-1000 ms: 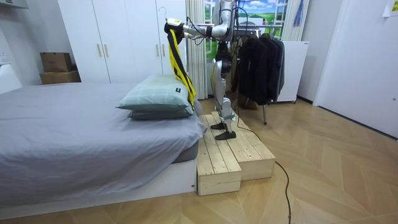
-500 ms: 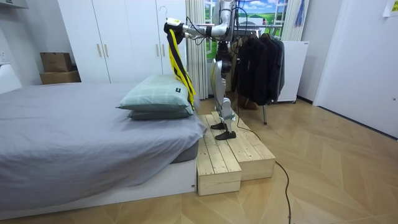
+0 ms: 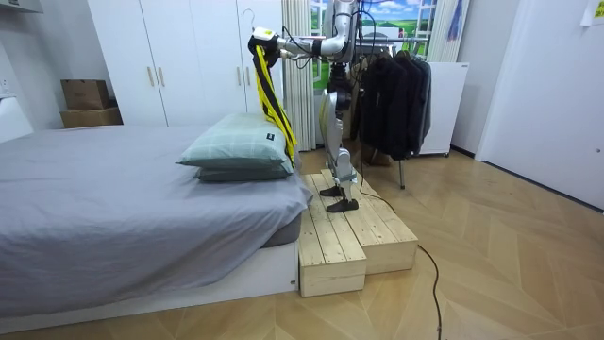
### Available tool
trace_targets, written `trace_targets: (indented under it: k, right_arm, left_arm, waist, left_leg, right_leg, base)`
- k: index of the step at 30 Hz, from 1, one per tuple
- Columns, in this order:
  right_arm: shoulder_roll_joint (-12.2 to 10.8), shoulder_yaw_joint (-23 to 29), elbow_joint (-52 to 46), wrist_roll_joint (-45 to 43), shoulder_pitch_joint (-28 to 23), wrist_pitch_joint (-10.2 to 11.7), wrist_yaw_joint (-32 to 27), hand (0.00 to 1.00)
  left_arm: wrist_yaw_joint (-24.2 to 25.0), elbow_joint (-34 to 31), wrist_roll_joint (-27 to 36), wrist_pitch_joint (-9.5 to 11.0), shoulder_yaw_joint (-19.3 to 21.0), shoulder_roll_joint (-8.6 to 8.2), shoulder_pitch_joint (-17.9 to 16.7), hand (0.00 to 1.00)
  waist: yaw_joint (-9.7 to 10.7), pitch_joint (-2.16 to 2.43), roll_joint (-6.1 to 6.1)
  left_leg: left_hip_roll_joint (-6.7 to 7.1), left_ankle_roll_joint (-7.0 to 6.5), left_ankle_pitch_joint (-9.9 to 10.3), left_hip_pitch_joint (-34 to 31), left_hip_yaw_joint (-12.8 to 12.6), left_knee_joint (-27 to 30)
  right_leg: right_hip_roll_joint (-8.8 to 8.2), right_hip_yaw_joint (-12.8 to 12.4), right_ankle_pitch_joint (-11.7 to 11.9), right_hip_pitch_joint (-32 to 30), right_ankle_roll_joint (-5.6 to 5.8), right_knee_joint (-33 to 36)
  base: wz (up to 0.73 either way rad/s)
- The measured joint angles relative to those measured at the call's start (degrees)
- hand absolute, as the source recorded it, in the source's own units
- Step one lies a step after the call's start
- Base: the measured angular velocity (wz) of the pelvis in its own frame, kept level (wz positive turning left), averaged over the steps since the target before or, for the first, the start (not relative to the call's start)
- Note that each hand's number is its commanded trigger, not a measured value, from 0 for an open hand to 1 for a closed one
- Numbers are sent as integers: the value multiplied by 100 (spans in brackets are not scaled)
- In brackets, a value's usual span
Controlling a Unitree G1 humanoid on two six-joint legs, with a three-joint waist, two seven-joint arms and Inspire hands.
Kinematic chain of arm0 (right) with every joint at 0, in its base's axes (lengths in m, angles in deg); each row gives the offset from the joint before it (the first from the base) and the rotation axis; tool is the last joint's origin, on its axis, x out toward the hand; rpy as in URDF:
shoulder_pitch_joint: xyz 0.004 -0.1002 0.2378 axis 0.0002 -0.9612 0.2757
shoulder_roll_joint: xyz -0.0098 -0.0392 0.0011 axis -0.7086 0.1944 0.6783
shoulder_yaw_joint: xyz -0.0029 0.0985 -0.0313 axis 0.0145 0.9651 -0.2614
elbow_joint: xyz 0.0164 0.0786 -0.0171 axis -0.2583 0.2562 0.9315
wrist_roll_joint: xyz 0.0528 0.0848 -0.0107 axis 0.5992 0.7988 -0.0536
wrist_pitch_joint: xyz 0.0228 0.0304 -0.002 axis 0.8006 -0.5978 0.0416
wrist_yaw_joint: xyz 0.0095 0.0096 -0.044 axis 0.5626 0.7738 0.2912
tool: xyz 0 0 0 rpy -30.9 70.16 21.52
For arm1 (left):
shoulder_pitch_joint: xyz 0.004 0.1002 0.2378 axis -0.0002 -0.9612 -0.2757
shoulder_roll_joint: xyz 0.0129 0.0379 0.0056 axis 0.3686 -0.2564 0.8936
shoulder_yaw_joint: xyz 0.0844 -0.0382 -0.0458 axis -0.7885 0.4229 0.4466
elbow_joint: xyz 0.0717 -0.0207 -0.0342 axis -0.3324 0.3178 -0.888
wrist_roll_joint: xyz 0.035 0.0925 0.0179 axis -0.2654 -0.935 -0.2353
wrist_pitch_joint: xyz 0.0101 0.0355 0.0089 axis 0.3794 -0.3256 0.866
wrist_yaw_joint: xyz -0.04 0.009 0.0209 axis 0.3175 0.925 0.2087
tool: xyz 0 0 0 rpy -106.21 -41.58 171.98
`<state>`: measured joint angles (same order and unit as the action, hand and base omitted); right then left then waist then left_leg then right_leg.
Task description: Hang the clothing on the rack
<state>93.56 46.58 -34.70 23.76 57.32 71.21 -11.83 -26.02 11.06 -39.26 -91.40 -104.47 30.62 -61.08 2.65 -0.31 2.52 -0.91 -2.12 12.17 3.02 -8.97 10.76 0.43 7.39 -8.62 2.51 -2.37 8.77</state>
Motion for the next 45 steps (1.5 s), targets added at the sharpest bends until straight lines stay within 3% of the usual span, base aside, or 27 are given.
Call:
trace_targets:
  k: [6, 11, 17, 25, 45]
  right_arm:
    - [-1, -27, 60, -16, 0, 58, 6, 100]
    - [-18, -164, 226, -113, 0, 137, 67, 100]
    - [-18, -187, 288, -665, -4, 118, 400, 100]
    - [-18, -186, 288, -697, -5, 115, 628, 100]
    - [-18, -184, 407, -780, -66, 115, 613, 100]
  left_arm:
    - [30, -4, 331, 107, -18, -27, 0, 0]
    - [34, -34, 454, 279, -90, -87, 0, 0]
    - [39, -96, 459, 675, -227, -169, 1, 0]
    - [167, -96, 592, 691, -243, -187, 1, 0]
    - [272, -97, 678, 693, -353, -198, 1, 0]
  waist:
    - [0, -6, -127]
    - [-3, -7, -132]
    - [-94, -13, -120]
    - [-138, -63, -20]
    - [-113, -44, 13]
  left_leg:
    - [-4, 0, 0, 2, -2, -1]
    - [-9, 0, 0, 2, -2, -2]
    - [-6, 0, 0, 32, -31, -14]
    - [-5, 0, 0, 46, -38, -33]
    - [-7, 0, 0, 71, -32, 5]
  right_leg:
    - [4, 30, 0, -2, 0, 1]
    - [7, 38, 0, -2, 0, 2]
    - [5, -23, 0, 5, 0, 8]
    - [7, -29, 0, 9, 0, 10]
    - [-2, 22, 0, 35, 0, 45]
  base:
    - [0]
    - [0]
    - [-3]
    - [0]
    - [0]
